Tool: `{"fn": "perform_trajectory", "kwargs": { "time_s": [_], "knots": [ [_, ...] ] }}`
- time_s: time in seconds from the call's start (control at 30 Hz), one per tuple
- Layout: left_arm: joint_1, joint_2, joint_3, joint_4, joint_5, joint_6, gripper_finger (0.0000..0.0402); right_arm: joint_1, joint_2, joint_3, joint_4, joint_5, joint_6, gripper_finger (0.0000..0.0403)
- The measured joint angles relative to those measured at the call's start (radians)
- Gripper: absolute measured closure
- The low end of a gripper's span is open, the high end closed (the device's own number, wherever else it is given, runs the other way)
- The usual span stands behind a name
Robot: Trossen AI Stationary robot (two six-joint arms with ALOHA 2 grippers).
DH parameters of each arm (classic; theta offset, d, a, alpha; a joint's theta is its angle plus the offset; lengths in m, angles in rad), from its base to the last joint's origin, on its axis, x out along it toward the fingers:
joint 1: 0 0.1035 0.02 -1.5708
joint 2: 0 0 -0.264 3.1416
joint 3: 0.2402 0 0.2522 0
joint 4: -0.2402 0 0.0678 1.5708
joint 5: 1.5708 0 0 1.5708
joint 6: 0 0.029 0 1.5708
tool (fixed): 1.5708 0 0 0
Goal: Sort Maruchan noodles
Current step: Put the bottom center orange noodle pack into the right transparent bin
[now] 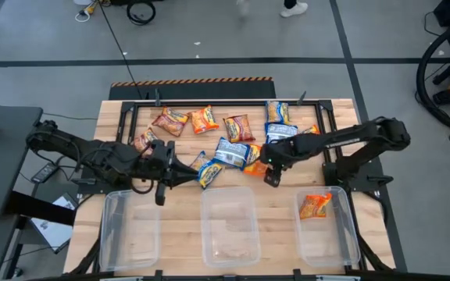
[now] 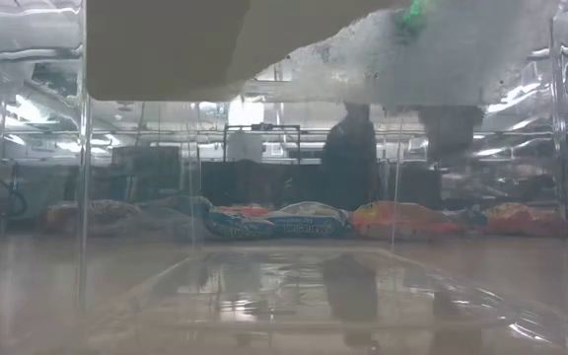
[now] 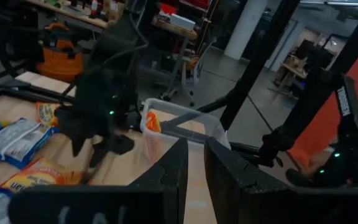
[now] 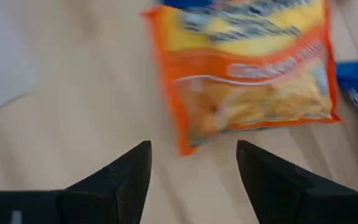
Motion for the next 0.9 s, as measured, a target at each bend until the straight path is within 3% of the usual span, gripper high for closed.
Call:
{"fn": "perform_trajectory", "kwargs": {
  "time_s": [0.23, 0.43, 0.73, 0.9],
  "knots": [
    [0.013, 0.001, 0.000, -0.015, -0.006, 0.001, 0.0345, -0.070, 0.048, -0.156, 0.226, -0.073, 0.086, 0.0174],
    [0.014, 0.001, 0.000, -0.018, -0.030, 0.046, 0.0345, -0.071, 0.114, -0.173, 0.305, -0.068, 0.134, 0.0216],
    [0.014, 0.001, 0.000, -0.022, -0.056, 0.047, 0.0345, -0.085, 0.036, -0.165, 0.246, -0.011, 0.126, 0.0388],
    [0.014, 0.002, 0.000, -0.030, -0.059, 0.046, 0.0345, -0.113, -0.038, -0.165, 0.109, 0.044, 0.112, 0.0373]
  ]
}}
